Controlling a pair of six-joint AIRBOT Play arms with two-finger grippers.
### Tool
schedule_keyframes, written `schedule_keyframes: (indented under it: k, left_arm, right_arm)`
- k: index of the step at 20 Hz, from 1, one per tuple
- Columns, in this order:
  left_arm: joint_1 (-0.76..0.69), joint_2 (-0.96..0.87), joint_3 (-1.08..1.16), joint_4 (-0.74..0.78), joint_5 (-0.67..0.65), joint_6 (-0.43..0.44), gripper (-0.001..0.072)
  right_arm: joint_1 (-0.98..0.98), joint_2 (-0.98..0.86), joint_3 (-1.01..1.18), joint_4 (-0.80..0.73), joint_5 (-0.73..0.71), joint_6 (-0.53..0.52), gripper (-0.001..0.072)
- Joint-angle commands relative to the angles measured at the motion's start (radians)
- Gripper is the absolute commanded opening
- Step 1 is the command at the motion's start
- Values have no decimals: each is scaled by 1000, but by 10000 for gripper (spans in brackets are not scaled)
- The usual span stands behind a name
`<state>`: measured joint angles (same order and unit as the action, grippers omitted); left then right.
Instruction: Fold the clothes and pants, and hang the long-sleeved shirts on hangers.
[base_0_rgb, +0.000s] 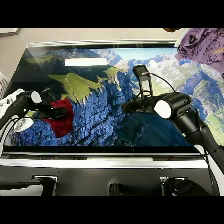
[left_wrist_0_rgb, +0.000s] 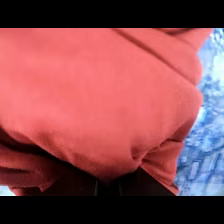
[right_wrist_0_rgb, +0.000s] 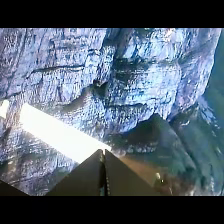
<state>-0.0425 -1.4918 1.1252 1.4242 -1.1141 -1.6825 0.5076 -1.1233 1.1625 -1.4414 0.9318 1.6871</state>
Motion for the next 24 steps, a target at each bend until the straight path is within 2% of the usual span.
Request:
schedule_keyframes:
  k: [1, 3, 5, 8, 10, 12, 13, 14, 15, 17, 18, 19, 21, 22, 24]
  left_arm:
    - [-57, 27, -3, -122, 4, 40, 14]
    - [-109, 86, -3, -264, 4, 55, 14]
    - [-190, 143, -2, -437, 8, 106, 14]
    - [-357, 180, 27, -635, 72, 113, 14]
    - [-475, 173, 36, -698, 195, 112, 14]
    - [-582, 142, 36, -699, 341, 112, 14]
    - [-622, 114, 35, -699, 401, 112, 15]
    - [-657, 76, 36, -699, 457, 109, 22]
    - [-680, 38, 36, -699, 500, 100, 89]
    - [-687, -33, 36, -699, 540, 46, 363]
    - [-668, -51, 36, -699, 536, 25, 469]
    - [-637, -51, 36, -698, 524, 25, 527]
    - [-543, -22, 36, -694, 475, 45, 540]
    - [-486, -2, 36, -685, 441, 64, 540]
    - [-356, 39, 36, -672, 365, 71, 540]
  right_arm:
    - [1, 0, 1, -3, 48, 0, 39]
    - [1, 0, 1, -5, 111, 0, 171]
    - [1, 2, 1, -16, 194, 1, 173]
    - [1, 13, 1, -102, 367, 17, 177]
    - [1, 27, 1, -183, 482, 22, 188]
    - [1, 42, 0, -268, 582, 23, 192]
    - [1, 46, 0, -305, 615, 23, 246]
    - [1, 49, 0, -330, 628, 23, 336]
    - [1, 49, 0, -344, 629, 23, 383]
    - [1, 49, -3, -350, 581, 23, 383]
    - [1, 49, -7, -351, 550, 25, 383]
    - [0, 49, -8, -354, 521, 34, 384]
    - [0, 49, -8, -394, 475, 42, 494]
    - [-6, 49, -8, -447, 467, 58, 499]
    - [-133, 49, -8, -393, 444, 115, 502]
